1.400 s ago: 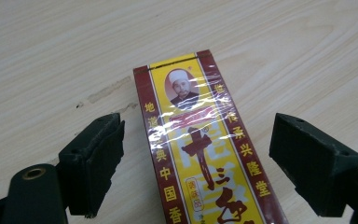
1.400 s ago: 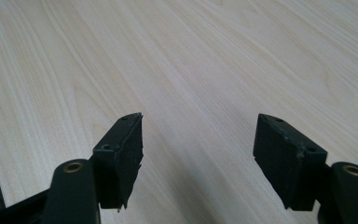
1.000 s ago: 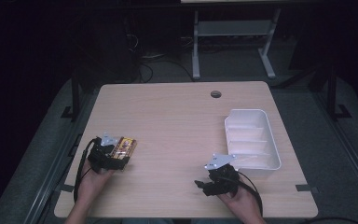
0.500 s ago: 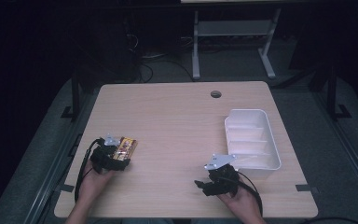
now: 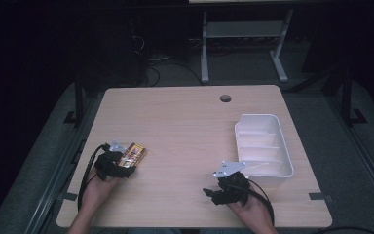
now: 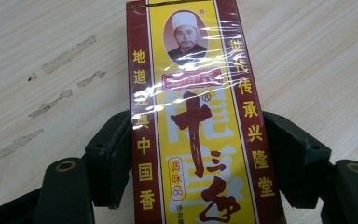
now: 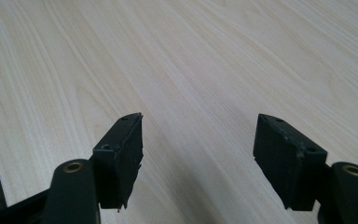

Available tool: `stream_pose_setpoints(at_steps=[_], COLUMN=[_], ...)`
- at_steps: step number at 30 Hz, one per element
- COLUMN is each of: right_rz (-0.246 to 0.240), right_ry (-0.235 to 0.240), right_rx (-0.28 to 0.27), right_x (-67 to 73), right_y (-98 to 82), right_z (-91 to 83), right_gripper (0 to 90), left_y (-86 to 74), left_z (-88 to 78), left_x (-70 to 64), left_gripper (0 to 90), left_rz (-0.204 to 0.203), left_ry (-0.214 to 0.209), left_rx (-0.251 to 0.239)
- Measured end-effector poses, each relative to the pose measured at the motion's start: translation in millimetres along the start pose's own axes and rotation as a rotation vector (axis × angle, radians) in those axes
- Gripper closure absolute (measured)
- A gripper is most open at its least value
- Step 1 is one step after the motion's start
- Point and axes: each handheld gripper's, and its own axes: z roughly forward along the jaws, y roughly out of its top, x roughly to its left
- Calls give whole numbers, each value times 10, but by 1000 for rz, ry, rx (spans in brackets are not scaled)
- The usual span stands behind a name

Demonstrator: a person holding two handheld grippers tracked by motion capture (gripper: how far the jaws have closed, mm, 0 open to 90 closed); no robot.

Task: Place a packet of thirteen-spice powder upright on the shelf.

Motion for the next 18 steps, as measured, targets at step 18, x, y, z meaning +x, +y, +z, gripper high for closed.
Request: stream_pose_setpoints(at_steps=[18], right_rz=[81], right_ry=[42], right_rx=[-52], right_x=[-42], right_y=[4], right_z=[-32], right_gripper=[223], left_y=[152], left_z=[-195], left_x=[-472], left_gripper=[306], left_rz=[161], left_ry=[-44], left_rx=[-129])
